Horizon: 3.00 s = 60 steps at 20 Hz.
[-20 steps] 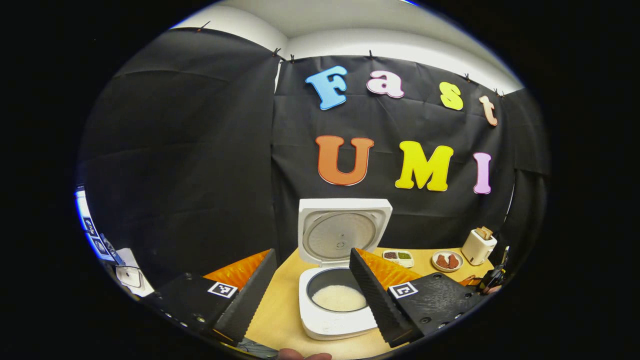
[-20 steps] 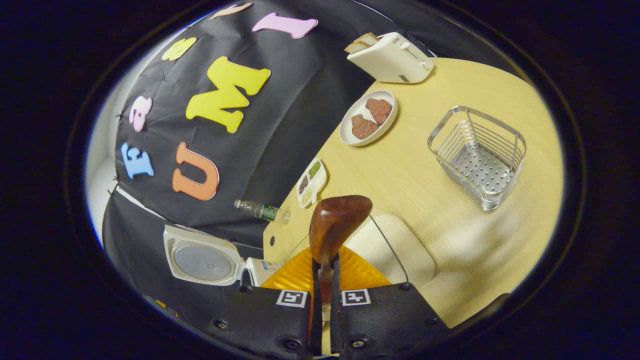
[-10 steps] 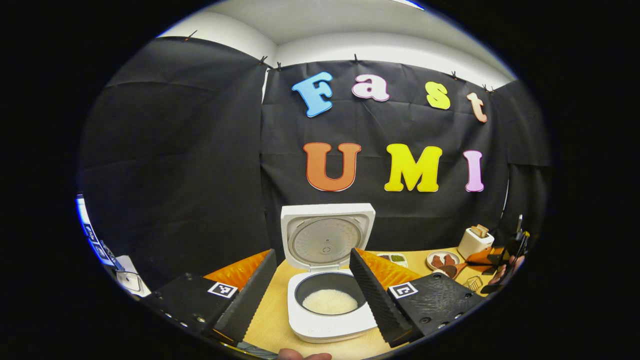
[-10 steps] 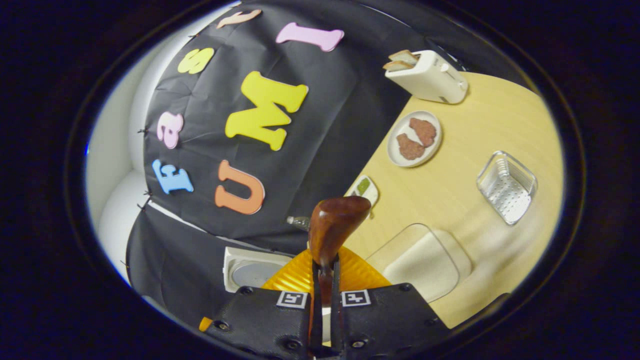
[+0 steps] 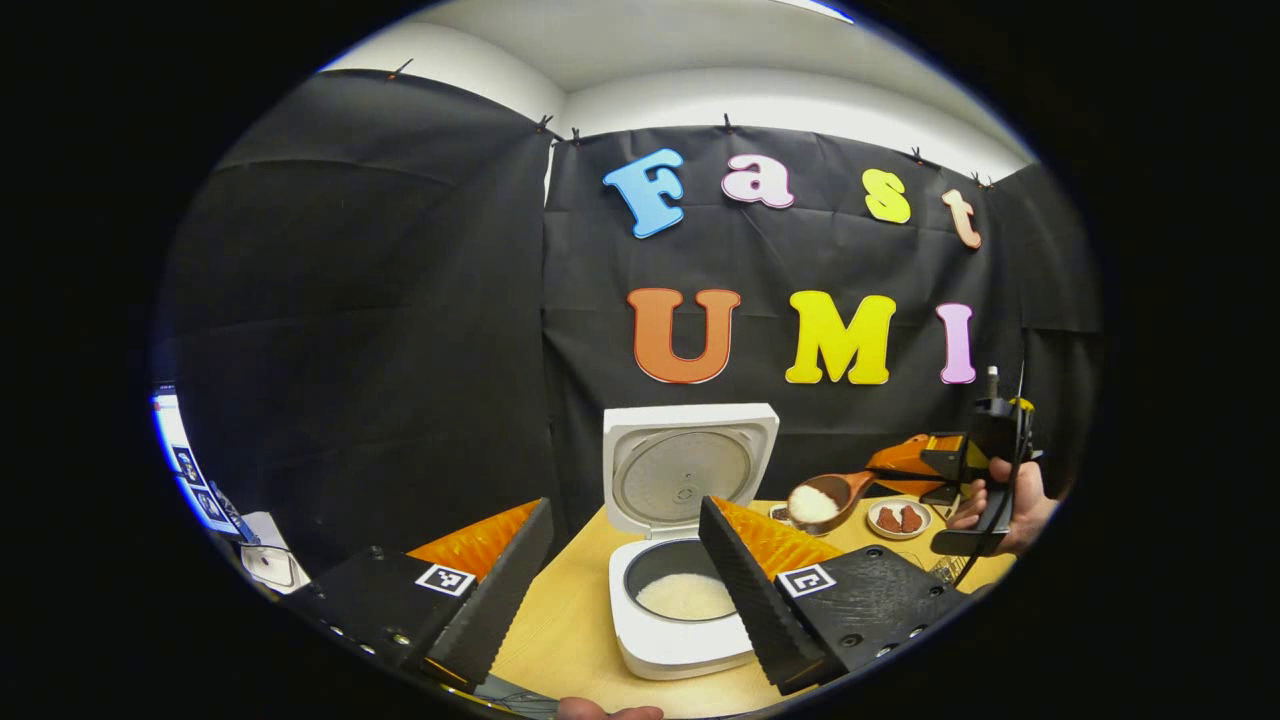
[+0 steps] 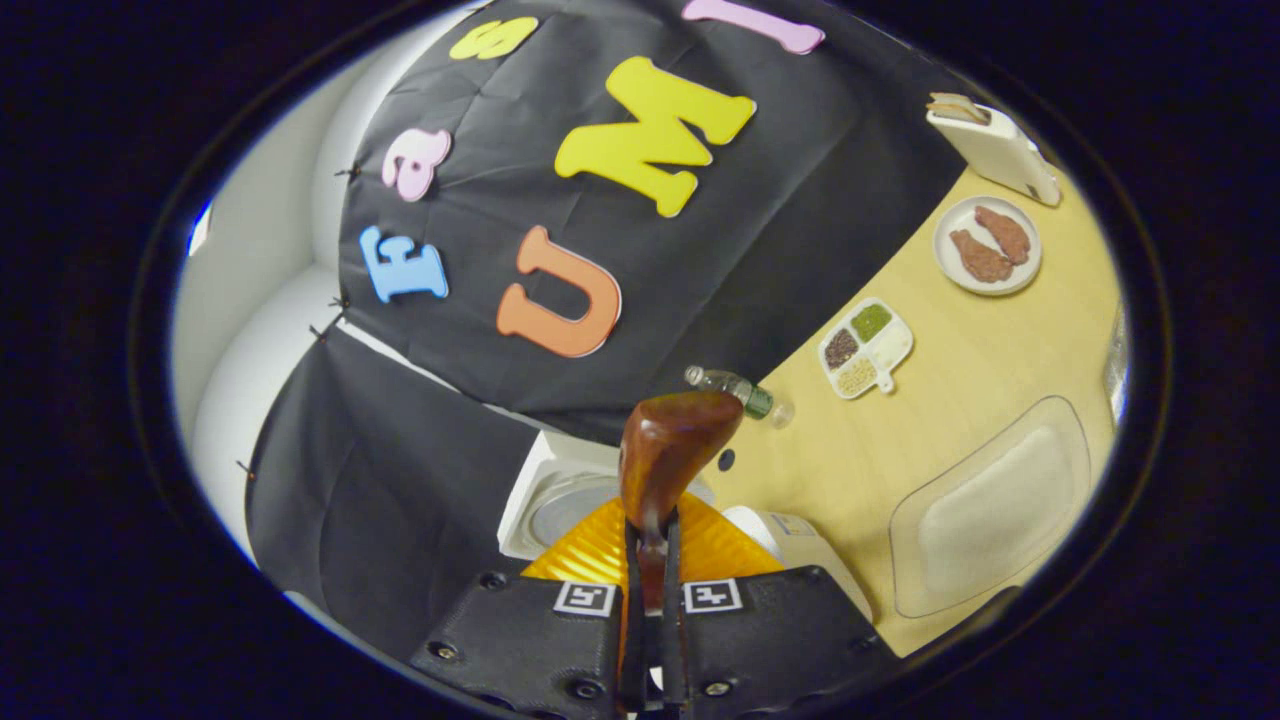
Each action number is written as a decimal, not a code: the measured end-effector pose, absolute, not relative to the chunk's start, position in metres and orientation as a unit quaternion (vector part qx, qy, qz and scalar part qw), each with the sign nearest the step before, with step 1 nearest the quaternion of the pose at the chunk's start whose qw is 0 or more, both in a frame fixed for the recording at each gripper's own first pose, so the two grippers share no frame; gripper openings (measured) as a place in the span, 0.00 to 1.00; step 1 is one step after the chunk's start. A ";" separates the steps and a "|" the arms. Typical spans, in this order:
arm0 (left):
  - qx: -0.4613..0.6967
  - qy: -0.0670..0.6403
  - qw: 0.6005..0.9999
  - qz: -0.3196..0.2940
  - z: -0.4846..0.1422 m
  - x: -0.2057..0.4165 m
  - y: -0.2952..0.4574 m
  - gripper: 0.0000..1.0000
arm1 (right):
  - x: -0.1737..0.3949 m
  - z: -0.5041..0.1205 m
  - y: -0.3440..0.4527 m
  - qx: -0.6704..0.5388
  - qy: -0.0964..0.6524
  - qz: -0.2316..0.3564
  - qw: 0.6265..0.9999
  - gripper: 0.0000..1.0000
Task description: Close the left gripper, press the button to open the rice cooker; take a wooden spoon from the chopstick holder with the right hand, scoop a spoonful of rice and pour it into the rice cooker, then put the wooden spoon back into the chopstick holder.
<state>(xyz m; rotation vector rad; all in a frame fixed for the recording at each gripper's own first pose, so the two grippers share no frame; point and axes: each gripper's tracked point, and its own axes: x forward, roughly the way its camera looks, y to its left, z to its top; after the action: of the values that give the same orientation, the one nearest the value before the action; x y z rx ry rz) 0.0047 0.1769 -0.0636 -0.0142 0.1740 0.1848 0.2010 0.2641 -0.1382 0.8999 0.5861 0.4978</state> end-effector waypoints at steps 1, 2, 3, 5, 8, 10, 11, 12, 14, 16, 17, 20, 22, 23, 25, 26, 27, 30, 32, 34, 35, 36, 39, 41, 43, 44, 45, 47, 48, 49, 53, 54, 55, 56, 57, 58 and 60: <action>-0.009 0.088 0.992 0.095 -0.066 0.005 0.182 0.95 | 0.204 -0.145 0.280 0.408 0.282 0.237 0.835 0.12; -0.012 0.091 0.991 0.098 -0.068 0.003 0.188 0.95 | 0.205 -0.150 0.292 0.389 0.287 0.238 0.843 0.12; -0.015 0.092 0.990 0.103 -0.071 0.000 0.195 0.95 | 0.204 -0.156 0.302 0.367 0.290 0.239 0.851 0.12; -0.026 0.098 0.989 0.110 -0.079 -0.003 0.203 0.95 | 0.202 -0.167 0.320 0.321 0.294 0.241 0.868 0.11; -0.029 0.103 0.987 0.119 -0.084 -0.008 0.215 0.94 | 0.198 -0.185 0.337 0.252 0.300 0.247 0.886 0.12; -0.033 0.102 0.986 0.124 -0.086 -0.010 0.223 0.95 | 0.196 -0.191 0.344 0.210 0.296 0.251 0.897 0.12; -0.036 0.104 0.986 0.126 -0.088 -0.013 0.225 0.95 | 0.197 -0.192 0.345 0.185 0.290 0.251 0.905 0.12; -0.042 0.106 0.985 0.129 -0.090 -0.014 0.227 0.95 | 0.197 -0.191 0.346 0.159 0.281 0.252 0.912 0.12; -0.054 0.108 0.984 0.131 -0.095 -0.017 0.229 0.95 | 0.198 -0.191 0.350 0.108 0.261 0.254 0.925 0.12; -0.057 0.109 0.984 0.129 -0.097 -0.020 0.230 0.95 | 0.196 -0.186 0.355 0.061 0.242 0.259 0.933 0.12; -0.056 0.109 0.984 0.128 -0.097 -0.020 0.230 0.95 | 0.195 -0.186 0.358 0.034 0.233 0.262 0.936 0.12; -0.051 0.113 0.984 0.124 -0.102 -0.021 0.232 0.95 | 0.185 -0.176 0.369 -0.039 0.205 0.276 0.938 0.12; -0.051 0.115 0.984 0.124 -0.103 -0.022 0.235 0.95 | 0.177 -0.168 0.377 -0.083 0.183 0.284 0.938 0.12; -0.054 0.115 0.984 0.124 -0.103 -0.022 0.235 0.95 | 0.176 -0.163 0.379 -0.106 0.170 0.287 0.937 0.12; -0.058 0.116 0.984 0.123 -0.104 -0.022 0.235 0.95 | 0.173 -0.157 0.385 -0.152 0.140 0.292 0.934 0.12; -0.058 0.116 0.984 0.122 -0.105 -0.021 0.236 0.95 | 0.171 -0.155 0.389 -0.172 0.128 0.296 0.931 0.12; -0.059 0.116 0.984 0.123 -0.105 -0.022 0.237 0.95 | 0.168 -0.153 0.391 -0.189 0.117 0.298 0.928 0.12; -0.065 0.113 0.984 0.122 -0.104 -0.021 0.238 0.95 | 0.162 -0.148 0.395 -0.237 0.087 0.298 0.920 0.12; -0.065 0.113 0.984 0.119 -0.104 -0.019 0.236 0.95 | 0.157 -0.148 0.400 -0.243 0.081 0.306 0.917 0.12; -0.063 0.111 0.985 0.115 -0.101 -0.017 0.235 0.95 | 0.153 -0.147 0.400 -0.241 0.083 0.310 0.916 0.12; -0.063 0.109 0.985 0.114 -0.100 -0.017 0.233 0.95 | 0.152 -0.146 0.400 -0.236 0.085 0.310 0.917 0.12; -0.063 0.108 0.986 0.113 -0.099 -0.017 0.233 0.95 | 0.152 -0.144 0.398 -0.229 0.089 0.310 0.918 0.12; -0.063 0.108 0.986 0.110 -0.099 -0.015 0.228 0.95 | 0.150 -0.138 0.393 -0.193 0.102 0.308 0.926 0.12; -0.059 0.108 0.987 0.107 -0.098 -0.014 0.222 0.95 | 0.149 -0.132 0.386 -0.157 0.116 0.309 0.931 0.11; -0.057 0.110 0.987 0.100 -0.097 -0.012 0.214 0.95 | 0.148 -0.123 0.376 -0.106 0.131 0.310 0.936 0.11; -0.056 0.110 0.988 0.096 -0.097 -0.011 0.209 0.95 | 0.147 -0.118 0.369 -0.079 0.140 0.310 0.937 0.11; -0.054 0.110 0.988 0.090 -0.097 -0.010 0.202 0.95 | 0.145 -0.113 0.360 -0.051 0.149 0.310 0.938 0.11; -0.050 0.108 0.990 0.080 -0.095 -0.006 0.188 0.95 | 0.142 -0.103 0.337 0.006 0.168 0.307 0.937 0.12; -0.050 0.109 0.990 0.074 -0.095 -0.002 0.179 0.95 | 0.140 -0.097 0.324 0.038 0.178 0.303 0.936 0.12; -0.051 0.110 0.990 0.068 -0.095 0.002 0.169 0.95 | 0.139 -0.092 0.308 0.070 0.187 0.297 0.934 0.12; -0.052 0.112 0.992 0.035 -0.094 0.016 0.121 0.95 | 0.139 -0.080 0.227 0.129 0.196 0.250 0.939 0.12; -0.049 0.111 0.992 0.027 -0.093 0.021 0.107 0.95 | 0.140 -0.079 0.202 0.131 0.193 0.234 0.944 0.12; -0.046 0.109 0.993 0.019 -0.093 0.027 0.093 0.95 | 0.140 -0.078 0.174 0.128 0.188 0.216 0.949 0.12; -0.044 0.108 0.993 0.012 -0.091 0.032 0.081 0.95 | 0.140 -0.077 0.146 0.124 0.184 0.198 0.955 0.12; -0.042 0.106 0.993 0.005 -0.092 0.036 0.068 0.95 | 0.140 -0.078 0.117 0.120 0.180 0.177 0.960 0.12; -0.042 0.105 0.994 -0.001 -0.090 0.040 0.056 0.95 | 0.141 -0.079 0.087 0.117 0.177 0.156 0.965 0.12; -0.048 0.105 0.993 -0.011 -0.089 0.047 0.032 0.95 | 0.140 -0.083 0.029 0.110 0.173 0.114 0.972 0.12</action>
<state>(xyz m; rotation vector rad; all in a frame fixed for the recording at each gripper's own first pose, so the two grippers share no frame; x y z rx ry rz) 0.0472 0.0318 -0.0887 -0.0952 0.2112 -0.0227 0.1404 0.0293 -0.0831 0.2221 0.3483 0.2304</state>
